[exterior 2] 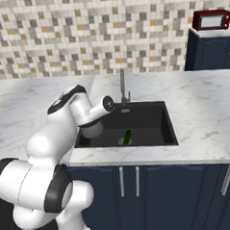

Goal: Open the cabinet, pick the kettle from the cabinet, and place it in the sink.

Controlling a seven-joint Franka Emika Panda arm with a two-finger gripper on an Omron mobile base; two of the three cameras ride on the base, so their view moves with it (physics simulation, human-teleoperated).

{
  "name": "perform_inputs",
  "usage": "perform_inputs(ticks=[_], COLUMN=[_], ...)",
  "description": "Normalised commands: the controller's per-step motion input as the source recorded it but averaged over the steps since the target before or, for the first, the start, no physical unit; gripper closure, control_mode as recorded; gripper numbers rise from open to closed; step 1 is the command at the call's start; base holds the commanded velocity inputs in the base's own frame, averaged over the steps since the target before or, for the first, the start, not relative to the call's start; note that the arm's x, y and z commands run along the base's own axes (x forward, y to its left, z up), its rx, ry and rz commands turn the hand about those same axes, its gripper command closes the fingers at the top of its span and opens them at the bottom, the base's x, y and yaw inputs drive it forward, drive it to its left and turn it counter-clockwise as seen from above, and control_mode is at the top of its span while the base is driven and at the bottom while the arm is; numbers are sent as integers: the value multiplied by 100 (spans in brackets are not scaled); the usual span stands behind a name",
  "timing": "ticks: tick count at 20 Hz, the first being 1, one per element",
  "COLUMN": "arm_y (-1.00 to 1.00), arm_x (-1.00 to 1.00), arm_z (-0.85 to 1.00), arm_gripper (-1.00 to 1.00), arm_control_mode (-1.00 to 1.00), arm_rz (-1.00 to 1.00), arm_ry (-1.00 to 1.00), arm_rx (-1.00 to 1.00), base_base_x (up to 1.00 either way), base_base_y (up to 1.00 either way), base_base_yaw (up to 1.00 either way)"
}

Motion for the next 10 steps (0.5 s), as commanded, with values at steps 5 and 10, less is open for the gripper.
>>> perform_inputs(ticks=[5, 10], arm_y=[-6, -9], arm_x=[15, 15], arm_z=[-24, -22], arm_gripper=[100, 100], arm_control_mode=[-100, -100], arm_rz=[6, 8], arm_ry=[0, 0], arm_rx=[3, 6], base_base_x=[0, 0], base_base_y=[0, 0], base_base_yaw=[0, 0])
